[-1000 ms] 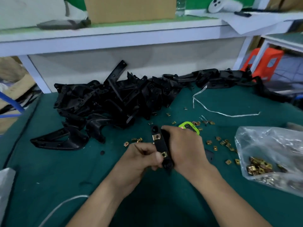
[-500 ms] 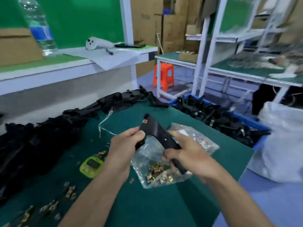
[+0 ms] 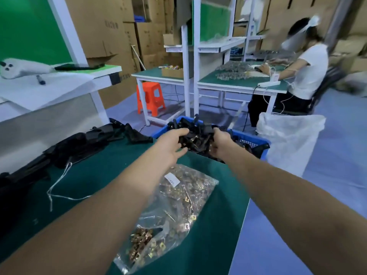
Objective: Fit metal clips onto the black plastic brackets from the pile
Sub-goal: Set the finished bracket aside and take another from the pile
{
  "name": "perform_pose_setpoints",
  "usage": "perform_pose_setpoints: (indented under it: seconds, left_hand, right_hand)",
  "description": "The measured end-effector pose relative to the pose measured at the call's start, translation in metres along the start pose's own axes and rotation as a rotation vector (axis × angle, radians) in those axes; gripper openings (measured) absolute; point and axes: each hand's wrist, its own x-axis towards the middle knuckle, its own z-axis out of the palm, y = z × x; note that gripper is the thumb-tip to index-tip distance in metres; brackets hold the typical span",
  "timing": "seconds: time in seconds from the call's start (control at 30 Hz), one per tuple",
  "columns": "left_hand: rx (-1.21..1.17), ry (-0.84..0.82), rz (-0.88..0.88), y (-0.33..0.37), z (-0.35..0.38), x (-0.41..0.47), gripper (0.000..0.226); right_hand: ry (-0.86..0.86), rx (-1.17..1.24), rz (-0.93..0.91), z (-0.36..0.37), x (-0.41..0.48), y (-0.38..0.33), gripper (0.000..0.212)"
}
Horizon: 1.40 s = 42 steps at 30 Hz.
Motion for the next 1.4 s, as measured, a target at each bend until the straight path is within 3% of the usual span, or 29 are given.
perform_pose_setpoints:
  seconds: [0.1, 0.2, 0.3, 0.5, 0.77, 0.93, 1.07, 1.17, 1.27, 1.4]
  left_hand:
    - [0.276, 0.023, 0.304, 0.003, -0.037, -0.012, 0.023]
    - [0.474, 0.081, 0.481, -0.004, -0.088, -0.029, 0.029]
    - [0.521, 0.166, 0.492, -0.017, -0.133, -0.044, 0.034]
    - [0.709, 0.31, 0.452, -0.048, -0.19, -0.087, 0.046]
    - [0.795, 0.48, 0.457, -0.103, -0.234, -0.147, 0.034]
    - [0.943, 0.652, 0.453, -0.119, -0.268, -0.181, 0.028]
    - [0.835, 0.872, 0.441, -0.123, -0.306, -0.209, 0.038]
    - [0.788, 1.103, 0.466, -0.121, -0.341, -0.231, 0.031]
    - [0.773, 1.382, 0.456, -0.112, -0.383, -0.255, 0.029]
    - [0.834, 1.631, 0.374, -0.091, -0.442, -0.284, 0.051]
  right_hand:
    - [0.117, -0.481, -0.114, 0.015, 0.011, 0.038, 0.024]
    - [-0.045, -0.628, -0.299, 0.041, -0.008, 0.061, 0.015]
    - [-0.231, -0.833, -0.49, 0.069, -0.042, 0.068, 0.02]
    - [-0.551, -1.068, -0.7, 0.108, -0.125, 0.079, 0.025]
    - [-0.588, -1.014, -0.905, 0.115, -0.206, 0.134, 0.029]
    - [-0.668, -1.096, -0.82, 0.13, -0.23, 0.17, 0.029]
    - [-0.624, -1.173, -0.85, 0.156, -0.245, 0.185, 0.027]
    - [-0.61, -1.044, -0.818, 0.19, -0.254, 0.184, 0.028]
    - [-0.641, -1.028, -0.779, 0.237, -0.235, 0.168, 0.045]
    - [-0.61, -1.219, -0.653, 0.307, -0.164, 0.132, 0.076]
